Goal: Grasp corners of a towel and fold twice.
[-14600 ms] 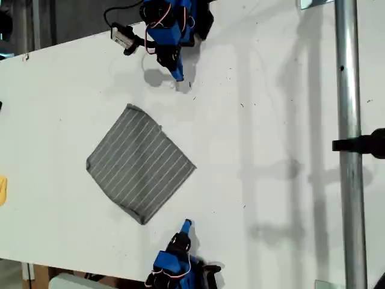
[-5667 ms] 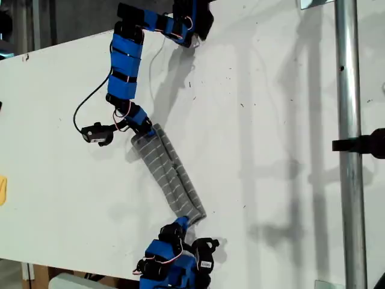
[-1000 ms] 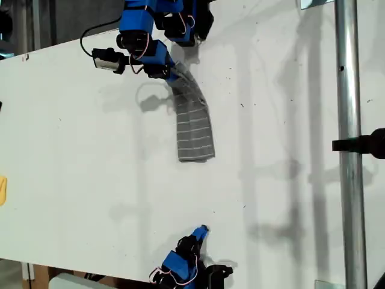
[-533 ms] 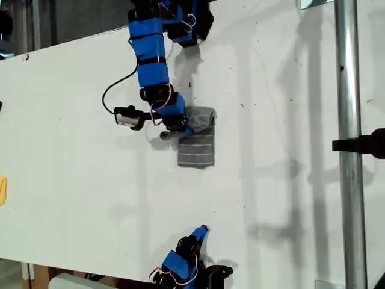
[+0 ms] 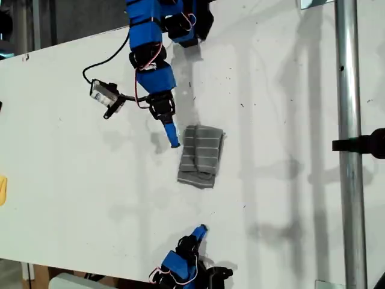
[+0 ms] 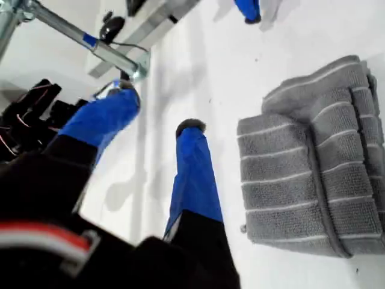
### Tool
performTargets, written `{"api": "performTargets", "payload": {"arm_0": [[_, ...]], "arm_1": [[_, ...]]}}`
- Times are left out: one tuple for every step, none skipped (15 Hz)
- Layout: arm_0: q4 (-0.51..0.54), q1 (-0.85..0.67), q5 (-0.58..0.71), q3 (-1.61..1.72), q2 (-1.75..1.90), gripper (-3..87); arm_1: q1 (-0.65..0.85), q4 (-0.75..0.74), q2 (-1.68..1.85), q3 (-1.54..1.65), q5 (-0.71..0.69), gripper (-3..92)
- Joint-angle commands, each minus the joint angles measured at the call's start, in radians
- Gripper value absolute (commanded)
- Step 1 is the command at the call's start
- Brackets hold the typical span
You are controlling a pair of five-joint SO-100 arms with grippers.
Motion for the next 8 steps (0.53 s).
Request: {"api": "performTargets", "payload": {"arm_0": [[-0.002, -0.025, 0.072, 0.008, 0.005, -2.5], [-0.002, -0.025, 0.144, 0.008, 0.005, -2.5], [-0.002, -0.025, 0.244, 0.008, 0.005, -2.5], [-0.002, -0.025, 0.443, 0.008, 0.005, -2.5], [-0.002, -0.023, 0.686, 0.008, 0.005, -2.5], [-0.005, -0.02, 0.703, 0.008, 0.005, -2.5], [-0.003, -0.02, 0.693, 0.008, 0.005, -2.5], [-0.003, -0.02, 0.693, 0.008, 0.005, -2.5]], "arm_1": [[0.035, -0.071, 0.402, 0.336, 0.041, 11.9], [0.035, 0.049, 0.543, 0.426, 0.08, 11.0], [0.032, 0.19, 0.646, 0.476, 0.117, 4.0], [0.032, 0.318, 0.732, 0.509, 0.13, 3.7], [0.035, 0.454, 0.799, 0.528, 0.155, 3.5], [0.04, 0.563, 0.888, 0.566, 0.17, 3.3], [0.046, 0.646, 0.999, 0.618, 0.172, 3.2], [0.057, 0.752, 1.127, 0.681, 0.193, 3.1]]}}
